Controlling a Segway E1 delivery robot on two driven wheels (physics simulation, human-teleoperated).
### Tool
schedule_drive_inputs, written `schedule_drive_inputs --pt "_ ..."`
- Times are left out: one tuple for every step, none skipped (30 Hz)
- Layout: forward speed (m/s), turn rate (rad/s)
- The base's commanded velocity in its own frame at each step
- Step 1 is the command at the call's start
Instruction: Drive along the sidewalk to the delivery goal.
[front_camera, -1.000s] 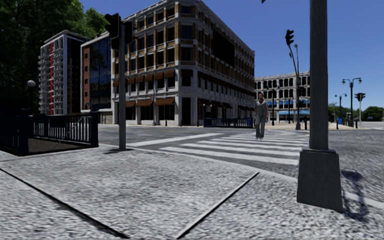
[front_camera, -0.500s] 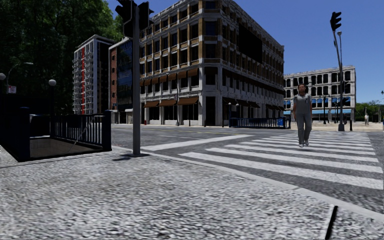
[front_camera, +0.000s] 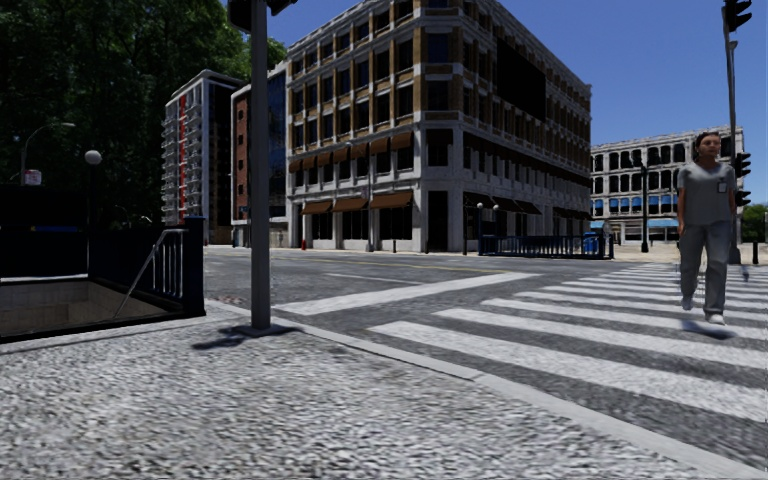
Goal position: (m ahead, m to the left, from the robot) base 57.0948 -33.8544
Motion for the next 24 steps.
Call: schedule_drive_inputs --pt "2.00 -0.19" --pt "2.00 -0.35" --pt "2.00 -0.39" --pt "2.00 -0.40" --pt "2.00 -0.40" --pt "2.00 -0.40" --pt "2.00 -0.40" --pt "1.94 -0.40" --pt "1.88 -0.40" --pt "1.88 -0.40" --pt "1.83 -0.40" --pt "1.79 -0.40" --pt "1.76 -0.42" --pt "1.72 -0.44" --pt "1.72 -0.44" --pt "1.71 -0.45" --pt "1.70 -0.45" --pt "1.69 -0.45" --pt "1.69 -0.45" --pt "1.67 -0.45" --pt "1.64 -0.45" --pt "1.59 -0.45" --pt "1.54 -0.45" --pt "1.54 -0.45"
